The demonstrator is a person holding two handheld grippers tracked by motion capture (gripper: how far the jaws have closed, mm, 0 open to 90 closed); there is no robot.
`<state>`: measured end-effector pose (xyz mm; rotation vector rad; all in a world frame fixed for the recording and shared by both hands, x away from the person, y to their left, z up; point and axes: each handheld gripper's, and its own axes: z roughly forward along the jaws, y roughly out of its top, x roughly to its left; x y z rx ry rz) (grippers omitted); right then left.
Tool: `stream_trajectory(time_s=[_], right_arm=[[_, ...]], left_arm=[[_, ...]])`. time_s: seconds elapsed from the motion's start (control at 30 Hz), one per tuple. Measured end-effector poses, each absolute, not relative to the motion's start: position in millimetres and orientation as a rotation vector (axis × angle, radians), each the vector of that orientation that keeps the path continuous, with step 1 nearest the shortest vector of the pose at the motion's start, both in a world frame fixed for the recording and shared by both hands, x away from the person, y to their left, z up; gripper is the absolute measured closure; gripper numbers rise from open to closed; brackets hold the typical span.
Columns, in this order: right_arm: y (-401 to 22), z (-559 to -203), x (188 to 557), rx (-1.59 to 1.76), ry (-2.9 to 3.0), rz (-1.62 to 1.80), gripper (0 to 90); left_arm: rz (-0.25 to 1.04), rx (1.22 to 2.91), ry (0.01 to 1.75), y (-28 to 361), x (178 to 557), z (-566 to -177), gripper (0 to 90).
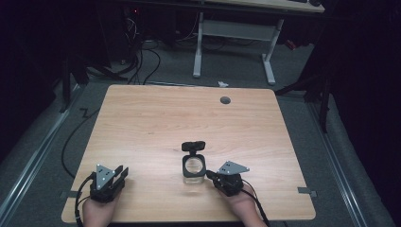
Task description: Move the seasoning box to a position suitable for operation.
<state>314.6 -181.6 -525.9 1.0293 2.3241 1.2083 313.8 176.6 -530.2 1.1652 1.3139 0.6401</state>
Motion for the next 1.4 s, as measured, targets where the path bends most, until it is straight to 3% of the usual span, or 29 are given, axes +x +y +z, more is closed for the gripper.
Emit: stream_trajectory(time_s=[0.43,0.63,1.03,1.23,1.4], right_arm=[[-190.6,-522.3,315.1,1.053,2.289,1.219,90.0],[-207.7,-521.9,312.5,1.118,2.229,1.221,88.4],[-219.3,-518.3,307.8,1.199,2.109,1.199,90.0],[-212.2,-508.9,323.8,1.190,2.075,1.178,90.0],[-203.0,-497.7,339.5,1.152,2.077,1.208,90.0]], left_arm=[[0.564,1.202,1.243,153.0,306.0,-525.5,74.5],[0.500,1.259,1.170,124.8,304.1,-525.0,81.8],[0.330,1.350,1.063,70.2,285.2,-529.4,88.1],[0.240,1.368,1.031,47.8,273.8,-528.3,89.8],[0.243,1.388,0.979,33.9,269.7,-523.5,89.8]])
